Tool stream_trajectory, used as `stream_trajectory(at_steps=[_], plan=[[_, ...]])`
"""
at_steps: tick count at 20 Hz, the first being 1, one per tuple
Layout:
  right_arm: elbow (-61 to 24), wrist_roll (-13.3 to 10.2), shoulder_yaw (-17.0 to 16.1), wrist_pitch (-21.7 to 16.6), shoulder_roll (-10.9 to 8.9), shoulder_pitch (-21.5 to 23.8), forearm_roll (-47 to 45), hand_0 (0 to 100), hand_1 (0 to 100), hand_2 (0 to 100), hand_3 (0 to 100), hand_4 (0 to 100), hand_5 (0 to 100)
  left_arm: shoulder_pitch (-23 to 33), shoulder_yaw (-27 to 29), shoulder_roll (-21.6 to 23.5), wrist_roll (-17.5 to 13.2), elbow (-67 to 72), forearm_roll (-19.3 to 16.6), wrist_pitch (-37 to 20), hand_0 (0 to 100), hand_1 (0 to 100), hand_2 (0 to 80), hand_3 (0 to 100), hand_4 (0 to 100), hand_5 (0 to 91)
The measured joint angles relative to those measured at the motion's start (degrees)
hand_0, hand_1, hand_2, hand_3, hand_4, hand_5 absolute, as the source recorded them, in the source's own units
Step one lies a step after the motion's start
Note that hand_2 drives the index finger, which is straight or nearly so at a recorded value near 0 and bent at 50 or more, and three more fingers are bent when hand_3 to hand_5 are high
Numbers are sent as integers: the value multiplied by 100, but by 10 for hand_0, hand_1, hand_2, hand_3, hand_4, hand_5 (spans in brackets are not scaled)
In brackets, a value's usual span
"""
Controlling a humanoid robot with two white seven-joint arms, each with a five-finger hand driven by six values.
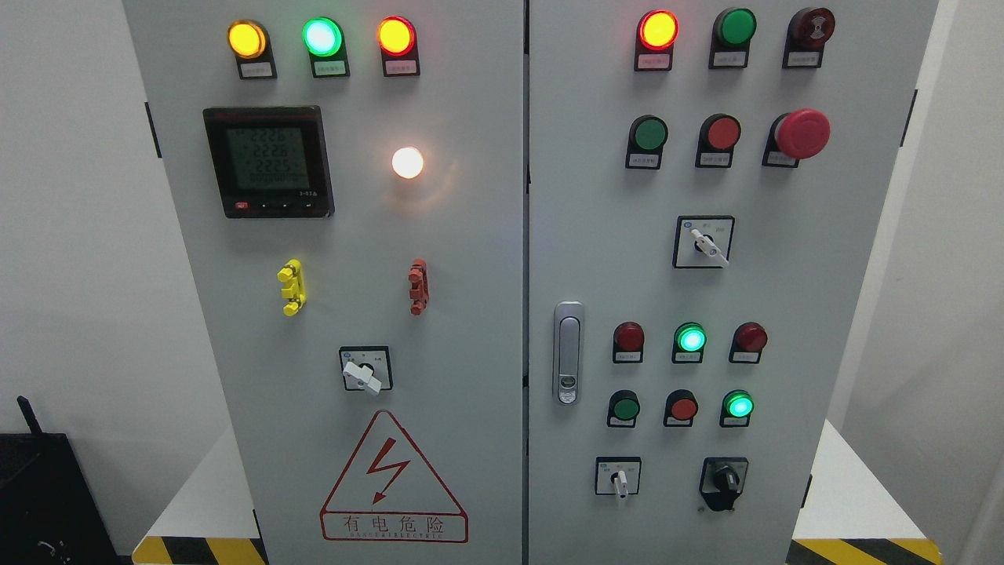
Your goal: Flip black knob to close circuit
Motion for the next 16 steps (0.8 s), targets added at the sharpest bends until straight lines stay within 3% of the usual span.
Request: stream_trajectory(at_steps=[5, 8, 16], plan=[[-559, -27, -119, 509, 11, -446, 1504, 0, 90, 858, 1000, 756, 810, 0, 0, 0, 0, 0, 0, 0, 0, 0, 0, 51, 26, 0], [-763, 143, -145, 775, 12, -723, 2077, 0, 0, 874, 1000, 755, 814, 0, 0, 0, 0, -1, 0, 0, 0, 0, 0, 50, 27, 0], [-933, 12, 38, 1462, 9, -1279, 3233, 0, 0, 897, 1000, 767, 822, 0, 0, 0, 0, -1, 0, -1, 0, 0, 0, 49, 27, 0]])
